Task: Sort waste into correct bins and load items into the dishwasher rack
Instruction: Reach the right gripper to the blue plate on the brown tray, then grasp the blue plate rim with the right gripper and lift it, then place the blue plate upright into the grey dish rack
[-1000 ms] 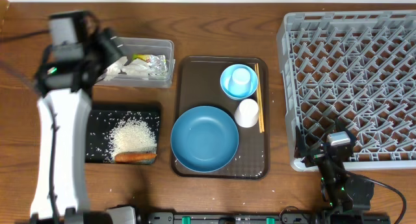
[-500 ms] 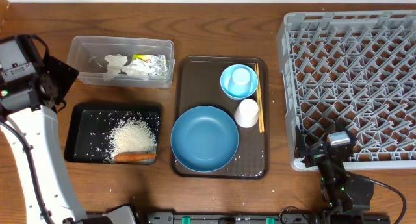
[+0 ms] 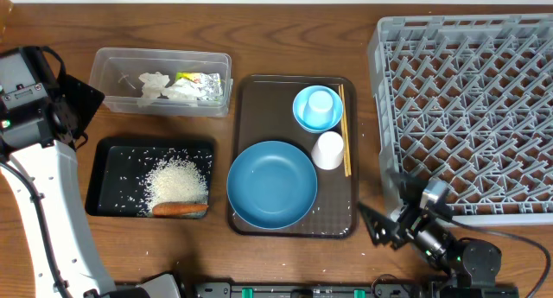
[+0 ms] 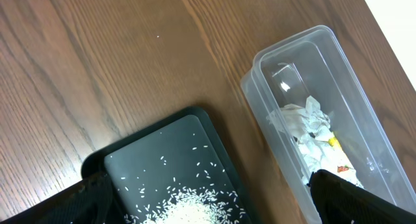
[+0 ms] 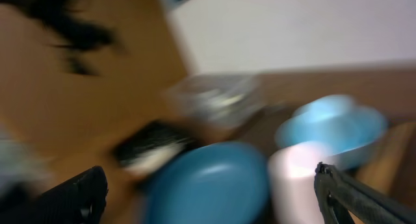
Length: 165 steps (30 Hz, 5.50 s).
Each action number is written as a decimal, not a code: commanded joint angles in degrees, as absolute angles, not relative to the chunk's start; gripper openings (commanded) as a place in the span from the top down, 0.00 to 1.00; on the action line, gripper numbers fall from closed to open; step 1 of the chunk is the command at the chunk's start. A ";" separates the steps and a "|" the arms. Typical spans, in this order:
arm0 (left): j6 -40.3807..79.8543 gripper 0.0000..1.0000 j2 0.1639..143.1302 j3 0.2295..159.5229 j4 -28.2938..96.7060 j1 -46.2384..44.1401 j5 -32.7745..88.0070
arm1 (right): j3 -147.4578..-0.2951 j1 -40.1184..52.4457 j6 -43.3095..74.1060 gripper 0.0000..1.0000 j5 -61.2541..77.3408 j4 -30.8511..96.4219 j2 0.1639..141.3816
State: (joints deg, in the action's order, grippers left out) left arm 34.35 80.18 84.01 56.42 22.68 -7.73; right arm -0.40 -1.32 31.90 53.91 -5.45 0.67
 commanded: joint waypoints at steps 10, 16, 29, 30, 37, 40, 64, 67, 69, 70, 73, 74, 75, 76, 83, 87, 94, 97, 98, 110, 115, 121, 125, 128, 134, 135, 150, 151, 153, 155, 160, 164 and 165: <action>34.59 0.00 80.49 84.55 56.55 22.92 -8.62 | -5.06 -1.98 72.31 0.01 61.63 -24.05 1.52; 34.59 0.00 80.49 84.58 56.55 22.92 -8.62 | -24.45 -4.16 49.19 0.01 59.86 2.37 15.97; 34.59 0.00 80.49 84.55 56.55 22.92 -8.62 | -78.89 15.31 10.66 0.01 8.84 65.14 68.12; 34.59 0.00 80.49 84.55 56.55 22.92 -8.62 | -81.25 17.80 10.68 0.01 6.96 66.94 71.02; 34.59 0.00 80.49 84.58 56.55 22.92 -8.62 | -87.42 32.45 19.16 0.01 1.10 69.30 86.83; 34.59 0.00 80.49 84.58 56.55 22.92 -8.62 | -87.42 38.06 21.37 0.01 4.12 66.76 90.52; 34.59 0.00 80.49 84.55 56.55 22.92 -8.62 | -87.35 65.32 22.98 0.25 4.27 53.63 114.28; 34.59 0.00 80.49 84.55 56.55 22.92 -8.62 | -87.33 65.78 23.35 0.32 3.33 53.52 116.20; 34.59 0.00 80.49 84.55 56.55 22.92 -8.62 | -87.33 65.76 23.38 0.38 3.22 53.54 117.36; 34.59 0.00 80.49 84.55 56.55 22.92 -8.62 | -87.33 65.78 23.40 0.41 3.22 53.56 117.78; 34.59 0.00 80.49 84.58 56.55 22.92 -8.62 | -87.31 65.82 24.08 0.50 3.20 53.56 118.76; 34.59 0.00 80.49 84.55 56.55 22.92 -8.62 | -87.31 65.82 24.21 0.51 3.20 53.54 118.76; 34.59 0.00 80.49 84.55 56.55 22.92 -8.62 | -87.33 65.82 24.34 0.55 3.22 53.52 118.76; 34.59 0.00 80.49 84.55 56.55 22.92 -8.62 | -87.33 65.82 24.45 0.58 3.20 53.49 118.74; 34.59 0.00 80.49 84.55 56.55 22.92 -8.62 | -87.94 65.65 24.45 0.97 3.46 53.93 118.61; 34.59 0.00 80.49 84.58 56.55 22.92 -8.62 | -92.95 65.12 24.40 0.99 3.44 58.08 118.39; 34.59 0.00 80.49 84.58 56.55 22.92 -8.62 | -109.12 62.17 21.96 0.99 3.46 69.91 116.49; 34.59 0.00 80.49 84.55 56.55 22.92 -8.62 | -115.55 59.07 20.47 0.99 3.73 73.47 113.93; 34.59 0.00 80.49 84.55 56.55 22.92 -8.62 | -117.05 57.60 20.49 0.99 3.90 74.24 112.88; 34.59 0.00 80.49 84.55 56.55 22.92 -8.62 | -119.31 11.84 4.49 0.99 41.87 72.49 99.33; 34.59 0.00 80.49 84.55 56.55 22.92 -8.62 | -119.11 -9.28 -2.44 0.99 59.00 71.09 101.36; 34.59 0.00 80.49 84.55 56.53 22.92 -8.62 | -119.11 -22.35 -13.89 0.99 78.89 70.85 107.09; 34.59 0.00 80.49 84.55 56.55 22.92 -8.62 | -119.11 -25.26 -17.08 0.99 84.84 69.54 112.40; 34.59 0.00 80.49 84.58 56.55 22.92 -8.62 | -119.11 -25.56 -19.31 0.99 87.53 67.64 116.20; 34.59 0.00 80.49 84.55 56.55 22.92 -8.62 | -119.11 -26.00 -15.31 0.99 89.21 58.33 122.56; 34.59 0.00 80.49 84.58 56.55 22.92 -8.62 | -119.11 -26.26 -13.98 0.99 89.17 57.12 123.28; 34.59 0.00 80.49 84.58 56.55 22.92 -8.62 | -119.11 -35.05 -11.38 0.99 87.70 53.93 124.84; 34.59 0.00 80.49 84.55 56.55 22.92 -8.62 | -119.11 -35.09 -11.40 0.99 88.64 53.78 124.84; 34.59 0.00 80.49 84.55 56.55 22.92 -8.62 | -119.11 -34.85 -11.35 0.99 89.27 53.06 124.84; 34.59 0.00 80.49 84.55 56.55 22.92 -8.62 | -119.11 -34.44 -11.35 0.99 89.27 52.84 124.84; 34.59 0.00 80.49 84.58 56.55 22.92 -8.62 | -119.11 -33.04 -11.35 0.99 89.27 52.42 124.86; 34.59 0.00 80.49 84.55 56.55 22.92 -8.62 | -119.09 -32.16 -11.38 0.99 88.53 52.38 125.14; 34.59 0.00 80.49 84.55 56.55 22.92 -8.62 | -119.09 -32.01 -11.38 0.99 88.55 52.38 125.49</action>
State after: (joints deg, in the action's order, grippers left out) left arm 34.52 80.20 84.01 56.45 22.68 -7.90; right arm -118.43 -32.71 -11.40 85.76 52.66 125.01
